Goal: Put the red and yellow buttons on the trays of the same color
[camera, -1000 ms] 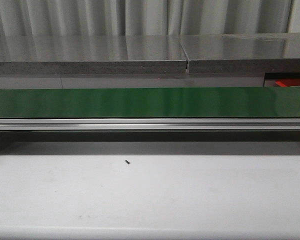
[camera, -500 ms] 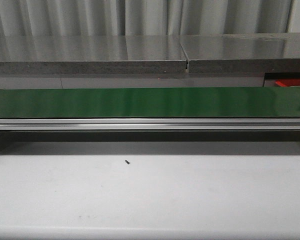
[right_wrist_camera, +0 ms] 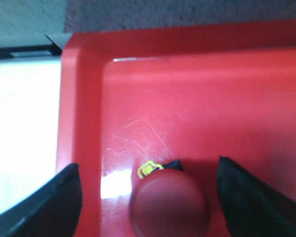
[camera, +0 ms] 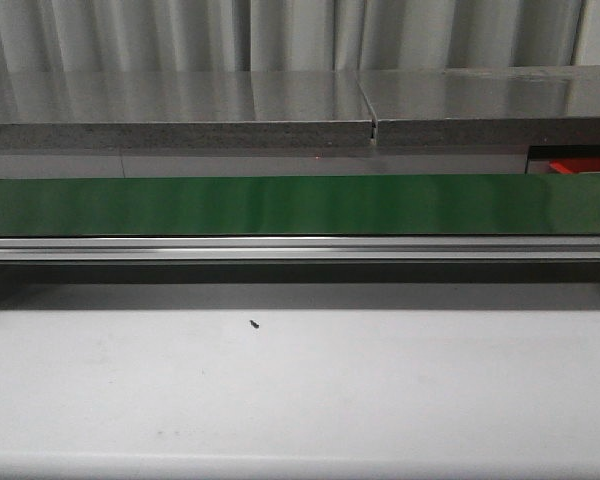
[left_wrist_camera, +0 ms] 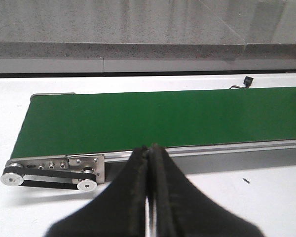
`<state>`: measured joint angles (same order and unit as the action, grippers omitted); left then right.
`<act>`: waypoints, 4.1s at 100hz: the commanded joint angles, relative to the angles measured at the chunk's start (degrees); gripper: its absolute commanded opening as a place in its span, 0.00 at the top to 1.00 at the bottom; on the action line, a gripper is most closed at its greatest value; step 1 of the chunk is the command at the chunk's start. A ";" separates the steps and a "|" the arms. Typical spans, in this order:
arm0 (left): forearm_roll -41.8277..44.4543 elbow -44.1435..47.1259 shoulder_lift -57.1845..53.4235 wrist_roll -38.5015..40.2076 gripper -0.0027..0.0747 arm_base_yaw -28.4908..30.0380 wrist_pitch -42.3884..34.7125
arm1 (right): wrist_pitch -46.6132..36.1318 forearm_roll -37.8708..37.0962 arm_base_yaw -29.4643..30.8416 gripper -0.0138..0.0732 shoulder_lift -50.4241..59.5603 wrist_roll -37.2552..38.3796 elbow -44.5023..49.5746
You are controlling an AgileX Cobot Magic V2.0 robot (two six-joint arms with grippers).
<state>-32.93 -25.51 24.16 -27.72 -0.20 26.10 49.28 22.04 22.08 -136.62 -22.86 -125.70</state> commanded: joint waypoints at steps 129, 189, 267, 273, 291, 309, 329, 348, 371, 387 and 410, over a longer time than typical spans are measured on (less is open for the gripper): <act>-1.61 -1.55 0.30 0.14 0.99 -0.48 -3.67 | 5.86 -8.87 -23.03 0.19 60.25 0.91 28.21; -1.61 -1.55 0.30 0.14 0.99 -0.48 -3.67 | -15.56 -10.39 -23.03 0.19 108.99 0.91 87.34; -1.61 -1.55 0.30 0.14 0.99 -0.48 -3.67 | -15.53 -10.62 -23.03 0.95 128.57 0.91 98.94; -1.61 -1.55 0.30 0.14 0.99 -0.48 -3.67 | -15.53 -10.62 -23.03 0.95 128.57 0.91 98.94; -1.61 -1.55 0.30 0.14 0.99 -0.48 -3.67 | -15.53 -10.62 -23.03 0.95 128.57 0.91 98.94; -1.61 -1.55 0.30 0.14 0.99 -0.48 -3.67 | -15.53 -10.62 -23.03 0.95 128.57 0.91 98.94; -1.61 -1.55 0.30 0.14 0.99 -0.48 -3.67 | -15.91 -11.37 -22.98 0.95 128.73 0.91 99.29; -1.61 -1.55 0.30 0.14 0.99 -0.48 -3.67 | -25.06 -16.57 -22.98 0.95 132.80 6.76 105.01; -1.61 -1.55 0.30 0.14 0.99 -0.48 -3.67 | -32.66 -29.46 -22.98 0.95 138.19 24.40 114.84; -1.61 -1.55 0.30 0.14 0.99 -0.48 -3.67 | -35.62 -30.57 -22.98 0.95 138.18 25.83 119.57; -1.61 -1.55 0.30 0.14 0.99 -0.48 -3.67 | -45.41 -29.89 -22.98 0.95 138.18 25.83 126.16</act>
<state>-33.06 -25.51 24.16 -27.72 -0.20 26.10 12.83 -7.31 -0.81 0.56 2.74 -0.27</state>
